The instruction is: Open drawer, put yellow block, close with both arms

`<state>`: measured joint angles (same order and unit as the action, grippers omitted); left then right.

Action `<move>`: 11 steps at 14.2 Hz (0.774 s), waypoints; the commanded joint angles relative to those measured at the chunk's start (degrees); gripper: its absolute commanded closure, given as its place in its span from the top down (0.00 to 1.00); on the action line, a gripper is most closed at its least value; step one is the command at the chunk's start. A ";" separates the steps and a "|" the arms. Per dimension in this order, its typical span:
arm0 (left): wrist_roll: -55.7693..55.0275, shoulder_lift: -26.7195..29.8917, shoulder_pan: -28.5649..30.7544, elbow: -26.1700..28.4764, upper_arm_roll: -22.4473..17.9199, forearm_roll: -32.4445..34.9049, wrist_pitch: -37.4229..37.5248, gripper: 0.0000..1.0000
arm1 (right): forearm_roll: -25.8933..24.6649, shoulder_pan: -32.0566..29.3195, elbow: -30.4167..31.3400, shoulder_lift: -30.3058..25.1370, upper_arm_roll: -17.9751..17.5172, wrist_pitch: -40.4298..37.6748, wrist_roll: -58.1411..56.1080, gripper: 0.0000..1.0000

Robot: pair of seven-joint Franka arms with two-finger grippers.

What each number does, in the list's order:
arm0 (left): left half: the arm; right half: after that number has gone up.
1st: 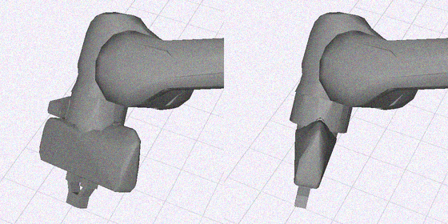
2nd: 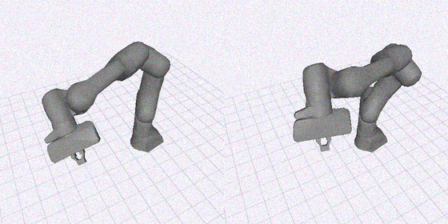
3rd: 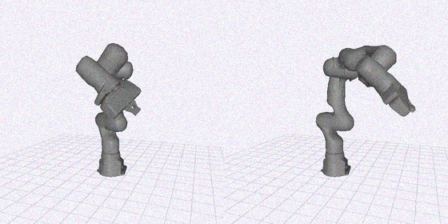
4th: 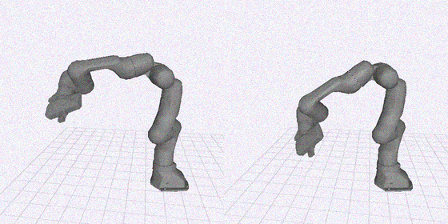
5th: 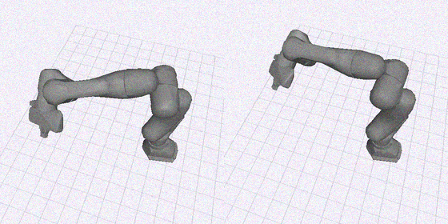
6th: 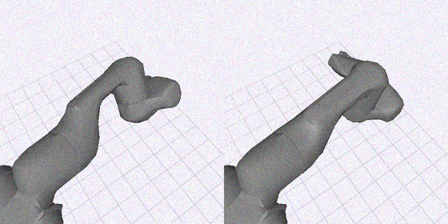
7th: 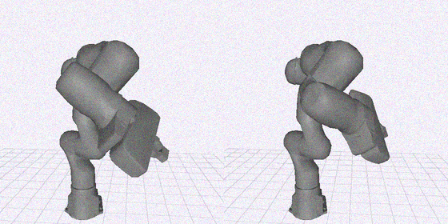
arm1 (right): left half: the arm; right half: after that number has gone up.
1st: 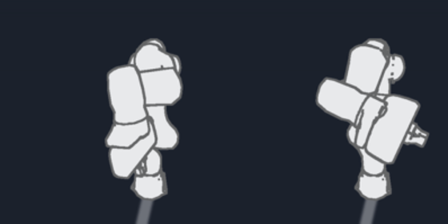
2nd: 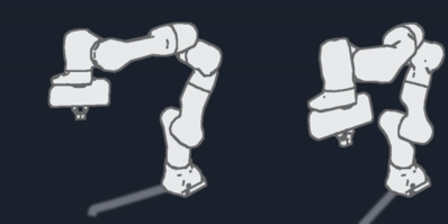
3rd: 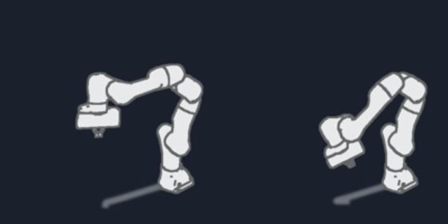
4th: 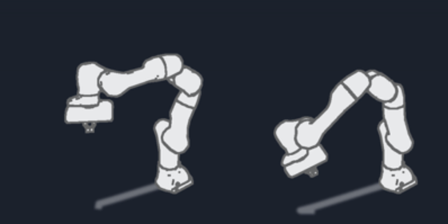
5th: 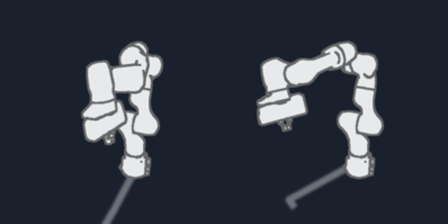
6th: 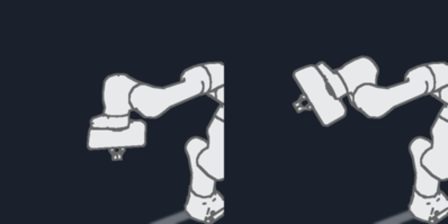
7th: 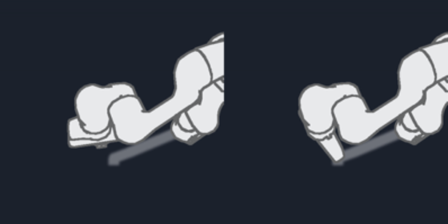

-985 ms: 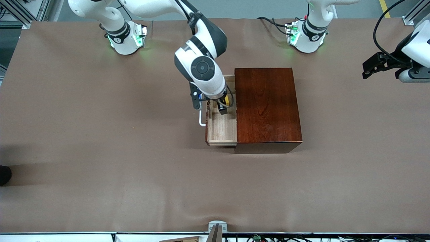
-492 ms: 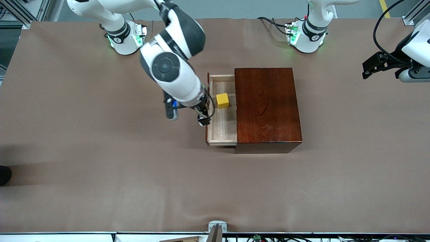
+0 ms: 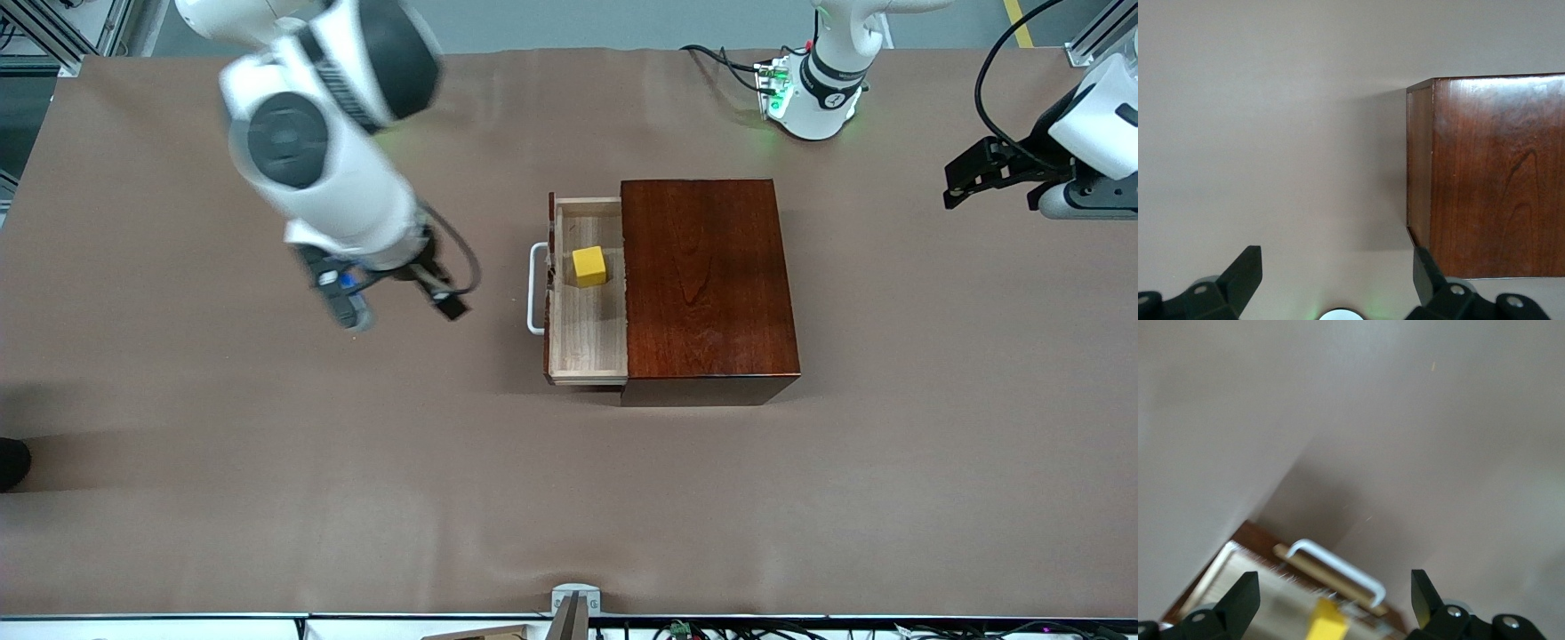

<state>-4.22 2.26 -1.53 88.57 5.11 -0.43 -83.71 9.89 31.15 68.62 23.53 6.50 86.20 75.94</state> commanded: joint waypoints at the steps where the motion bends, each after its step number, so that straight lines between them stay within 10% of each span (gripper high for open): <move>1: -0.27 -0.33 -0.31 -0.59 0.86 -1.23 -0.13 1.00 | -0.48 -7.05 0.99 -3.48 -1.14 -5.24 -13.84 1.00; 11: -38.61 -15.34 -6.53 -14.03 18.09 -1.76 -7.24 1.00 | -2.23 -23.84 1.25 -10.69 -1.22 -17.20 -61.81 1.00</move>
<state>-33.56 -9.00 -5.15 78.94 21.38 -1.24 -89.27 9.49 11.34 68.57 15.78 6.61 70.36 23.92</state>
